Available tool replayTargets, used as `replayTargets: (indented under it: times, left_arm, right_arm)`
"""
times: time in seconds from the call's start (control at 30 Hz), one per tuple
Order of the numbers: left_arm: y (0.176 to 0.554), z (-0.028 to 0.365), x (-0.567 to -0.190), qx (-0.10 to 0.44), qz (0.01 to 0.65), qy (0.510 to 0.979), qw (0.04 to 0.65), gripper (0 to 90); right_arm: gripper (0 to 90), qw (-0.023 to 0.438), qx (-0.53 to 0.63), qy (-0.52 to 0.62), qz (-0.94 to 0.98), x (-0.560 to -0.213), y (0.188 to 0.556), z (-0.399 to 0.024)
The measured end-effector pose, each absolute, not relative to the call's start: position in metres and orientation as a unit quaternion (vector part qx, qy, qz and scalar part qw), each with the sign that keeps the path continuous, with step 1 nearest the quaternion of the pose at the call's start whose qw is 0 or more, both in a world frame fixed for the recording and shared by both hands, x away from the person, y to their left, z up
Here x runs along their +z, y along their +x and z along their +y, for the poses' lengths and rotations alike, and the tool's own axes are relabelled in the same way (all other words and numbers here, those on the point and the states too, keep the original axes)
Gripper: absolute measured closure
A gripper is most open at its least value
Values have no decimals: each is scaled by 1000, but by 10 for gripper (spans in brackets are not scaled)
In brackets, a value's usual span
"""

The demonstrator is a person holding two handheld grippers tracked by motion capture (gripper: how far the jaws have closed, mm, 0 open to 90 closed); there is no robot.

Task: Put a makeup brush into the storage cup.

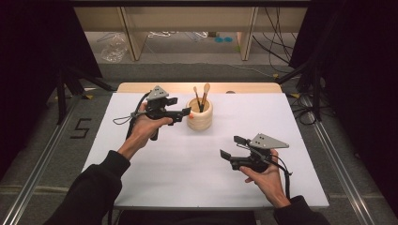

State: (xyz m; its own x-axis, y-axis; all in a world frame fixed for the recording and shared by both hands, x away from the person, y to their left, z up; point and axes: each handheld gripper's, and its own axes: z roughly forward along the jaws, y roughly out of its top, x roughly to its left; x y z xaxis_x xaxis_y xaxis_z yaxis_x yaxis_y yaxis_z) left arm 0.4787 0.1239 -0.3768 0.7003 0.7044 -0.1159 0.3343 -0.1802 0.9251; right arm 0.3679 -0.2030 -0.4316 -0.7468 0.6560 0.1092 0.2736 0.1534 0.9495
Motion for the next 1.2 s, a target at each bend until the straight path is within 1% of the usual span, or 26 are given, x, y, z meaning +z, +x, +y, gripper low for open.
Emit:
replayTargets:
  times: [0.2,0.3,0.37,0.63,0.73,0.77,0.8,0.83,0.97,1.07,1.2]
  left_arm:
    - [463,130,-378,176,343,746,543,229]
    - [454,134,-376,180,344,741,548,172]
    - [448,137,-376,181,340,740,552,172]
    - [423,152,-381,183,333,737,560,169]
    - [415,158,-384,186,332,735,561,165]
    - [412,160,-385,186,332,734,562,165]
    - [410,162,-386,184,335,733,563,165]
    - [408,163,-387,187,335,734,560,163]
    - [401,166,-391,179,336,734,562,161]
    - [398,169,-393,195,321,740,558,161]
    - [391,170,-394,190,328,737,559,161]
  right_arm:
    - [226,168,570,314,740,-431,368,-203]
    - [225,168,570,314,740,-432,368,-203]
    - [225,163,570,317,740,-431,367,-203]
    - [225,170,572,316,738,-431,368,-203]
    - [224,162,571,320,739,-431,367,-203]
    - [224,170,572,317,738,-431,368,-203]
    - [225,159,571,322,738,-431,366,-202]
    - [224,165,571,319,738,-431,367,-203]
    - [224,158,570,320,740,-431,367,-202]
    - [224,159,571,321,738,-431,367,-202]
    - [224,159,570,318,741,-431,367,-202]
